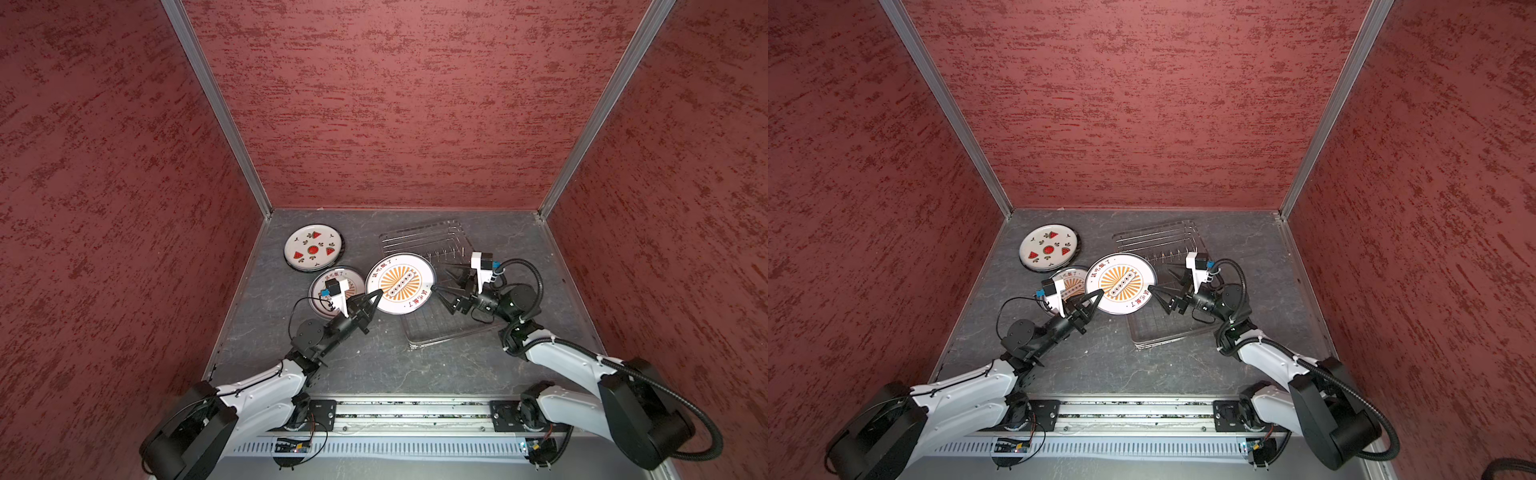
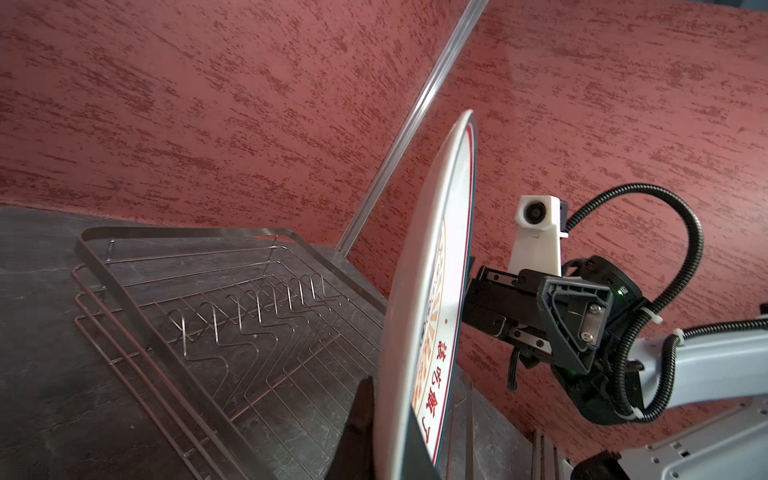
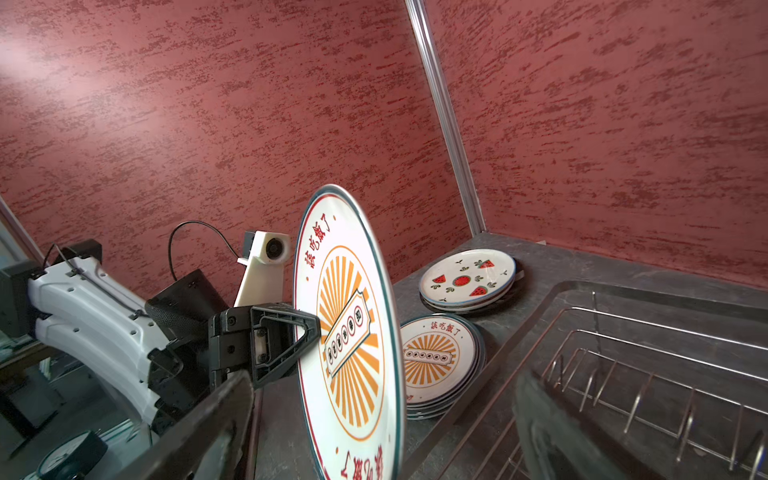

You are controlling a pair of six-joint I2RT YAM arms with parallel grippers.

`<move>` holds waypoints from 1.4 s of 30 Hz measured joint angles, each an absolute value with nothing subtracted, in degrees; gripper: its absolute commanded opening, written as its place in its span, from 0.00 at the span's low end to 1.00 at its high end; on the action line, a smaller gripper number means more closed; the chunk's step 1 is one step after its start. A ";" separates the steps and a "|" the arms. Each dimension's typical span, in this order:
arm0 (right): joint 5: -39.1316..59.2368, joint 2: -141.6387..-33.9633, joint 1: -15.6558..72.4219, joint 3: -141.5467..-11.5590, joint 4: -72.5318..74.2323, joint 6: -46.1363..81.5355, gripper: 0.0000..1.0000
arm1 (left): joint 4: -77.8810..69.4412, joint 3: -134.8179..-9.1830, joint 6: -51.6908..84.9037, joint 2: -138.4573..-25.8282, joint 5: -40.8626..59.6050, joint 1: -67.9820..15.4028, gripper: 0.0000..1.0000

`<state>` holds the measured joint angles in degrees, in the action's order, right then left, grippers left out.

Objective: Unload the plates from the dish rack
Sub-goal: 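Carry the plate toward the table stack with the left gripper while the right releases, then lower the plate onto the sunburst plate stack with the left gripper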

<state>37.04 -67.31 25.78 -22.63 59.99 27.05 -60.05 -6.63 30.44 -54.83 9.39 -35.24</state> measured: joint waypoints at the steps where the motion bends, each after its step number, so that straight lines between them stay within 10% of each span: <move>1: 36.27 -67.09 25.78 -22.63 60.05 26.94 0.99 | -58.72 -6.63 31.18 -53.98 8.56 -34.76 0.00; 42: 12.73 -87.15 41.98 -45.60 26.48 5.93 0.99 | -19.84 -5.54 69.19 -49.67 -2.28 -11.92 0.00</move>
<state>12.73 -87.15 41.98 -45.60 26.48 5.93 -19.84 -5.54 69.19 -49.67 -2.28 -11.92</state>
